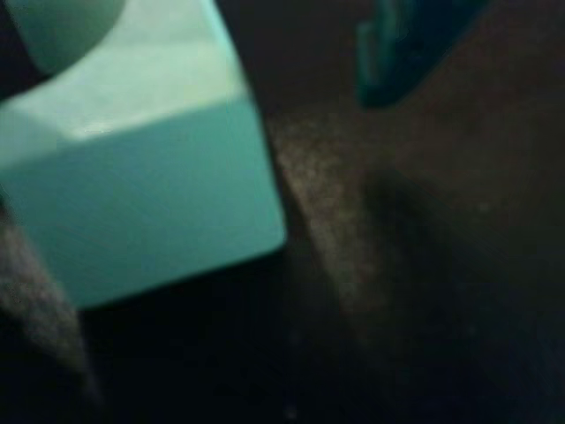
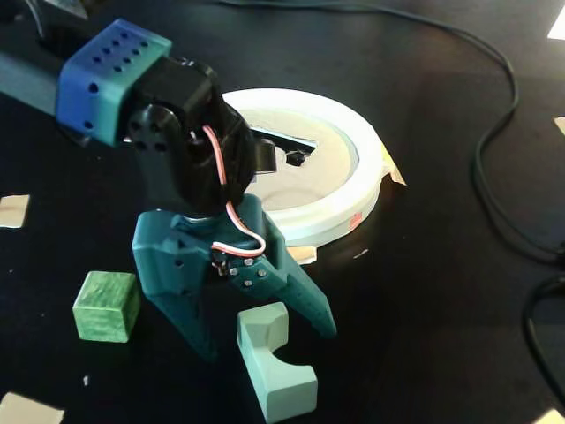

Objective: Pick up the U shape block and drop it in corresponding U shaped hole

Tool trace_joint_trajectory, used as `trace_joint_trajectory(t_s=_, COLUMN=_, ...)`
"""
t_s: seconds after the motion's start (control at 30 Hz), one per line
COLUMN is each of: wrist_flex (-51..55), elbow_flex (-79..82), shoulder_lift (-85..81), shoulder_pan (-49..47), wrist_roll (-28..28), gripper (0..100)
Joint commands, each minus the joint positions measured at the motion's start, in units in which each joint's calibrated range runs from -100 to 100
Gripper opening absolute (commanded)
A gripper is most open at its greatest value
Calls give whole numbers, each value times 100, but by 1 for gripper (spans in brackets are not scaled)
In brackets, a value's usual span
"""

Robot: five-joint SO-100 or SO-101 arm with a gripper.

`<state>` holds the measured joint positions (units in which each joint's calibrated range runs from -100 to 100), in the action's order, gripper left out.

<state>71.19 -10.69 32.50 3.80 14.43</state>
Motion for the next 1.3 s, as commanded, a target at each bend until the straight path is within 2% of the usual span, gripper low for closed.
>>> trace_joint_trajectory(t_s=0.0, wrist_flex=51, elbow_flex=-498, shoulder_lift=-48, shoulder_pan=70, wrist_roll=44, gripper=87)
trace_joint_trajectory(t_s=0.07, wrist_flex=51, elbow_flex=-507, shoulder_lift=-48, shoulder_pan=82, wrist_roll=44, gripper=78)
trace_joint_trajectory(t_s=0.1, wrist_flex=51, elbow_flex=-507, shoulder_lift=-48, shoulder_pan=82, wrist_roll=44, gripper=67)
trace_joint_trajectory(t_s=0.27, wrist_flex=-50, elbow_flex=-516, shoulder_lift=-48, shoulder_pan=82, wrist_roll=44, gripper=34)
trace_joint_trajectory(t_s=0.43, wrist_flex=-70, elbow_flex=-516, shoulder_lift=-48, shoulder_pan=82, wrist_roll=29, gripper=20)
trace_joint_trajectory(t_s=0.63, wrist_flex=-70, elbow_flex=-525, shoulder_lift=-48, shoulder_pan=82, wrist_roll=29, gripper=16)
trace_joint_trajectory(t_s=0.8, wrist_flex=-70, elbow_flex=-525, shoulder_lift=-57, shoulder_pan=95, wrist_roll=0, gripper=0)
trace_joint_trajectory(t_s=1.2, wrist_flex=31, elbow_flex=-534, shoulder_lift=-353, shoulder_pan=107, wrist_roll=-29, gripper=1)
trace_joint_trajectory(t_s=1.27, wrist_flex=61, elbow_flex=-461, shoulder_lift=-783, shoulder_pan=107, wrist_roll=-200, gripper=1)
